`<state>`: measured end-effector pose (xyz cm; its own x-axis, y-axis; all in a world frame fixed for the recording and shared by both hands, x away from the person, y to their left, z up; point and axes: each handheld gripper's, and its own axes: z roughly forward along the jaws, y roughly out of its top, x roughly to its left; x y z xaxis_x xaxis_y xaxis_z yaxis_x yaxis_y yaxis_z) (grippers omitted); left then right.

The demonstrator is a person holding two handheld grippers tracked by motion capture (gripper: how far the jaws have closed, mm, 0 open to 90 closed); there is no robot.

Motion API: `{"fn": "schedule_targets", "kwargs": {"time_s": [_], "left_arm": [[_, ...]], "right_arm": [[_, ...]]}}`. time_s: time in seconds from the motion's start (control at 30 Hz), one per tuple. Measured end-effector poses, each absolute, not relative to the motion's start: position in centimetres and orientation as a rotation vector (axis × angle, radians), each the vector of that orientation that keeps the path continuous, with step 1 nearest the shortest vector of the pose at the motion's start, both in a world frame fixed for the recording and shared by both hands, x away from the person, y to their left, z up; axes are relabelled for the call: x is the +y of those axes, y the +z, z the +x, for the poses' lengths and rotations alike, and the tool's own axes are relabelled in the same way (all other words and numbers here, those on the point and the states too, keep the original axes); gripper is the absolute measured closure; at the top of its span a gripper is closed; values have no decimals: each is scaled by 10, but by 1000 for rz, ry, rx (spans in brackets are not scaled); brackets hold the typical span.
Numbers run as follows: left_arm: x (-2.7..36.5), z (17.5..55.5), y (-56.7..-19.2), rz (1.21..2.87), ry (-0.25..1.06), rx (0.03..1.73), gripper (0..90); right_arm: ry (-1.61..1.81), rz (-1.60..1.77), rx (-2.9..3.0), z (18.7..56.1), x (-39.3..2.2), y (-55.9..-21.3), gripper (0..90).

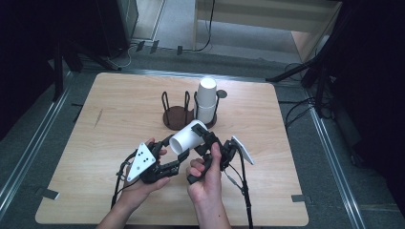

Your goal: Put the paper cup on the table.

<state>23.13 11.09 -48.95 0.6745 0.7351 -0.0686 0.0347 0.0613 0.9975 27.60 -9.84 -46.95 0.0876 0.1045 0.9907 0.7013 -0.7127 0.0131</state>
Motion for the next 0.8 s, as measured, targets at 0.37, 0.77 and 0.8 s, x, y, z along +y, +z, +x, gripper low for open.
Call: {"fn": "schedule_targets", "kwargs": {"time_s": [0.37, 0.77, 0.8], "left_arm": [[110, 231, -490, 1432, 592, 687, 362], [113, 232, -489, 1423, 567, 688, 350], [114, 232, -488, 1423, 564, 690, 350]], "right_arm": [[-1667, -1865, -762, 283, -95, -475, 27], [-1702, -1832, -742, 284, -93, -477, 216], [-1702, -1832, -742, 284, -93, -477, 216]]}}
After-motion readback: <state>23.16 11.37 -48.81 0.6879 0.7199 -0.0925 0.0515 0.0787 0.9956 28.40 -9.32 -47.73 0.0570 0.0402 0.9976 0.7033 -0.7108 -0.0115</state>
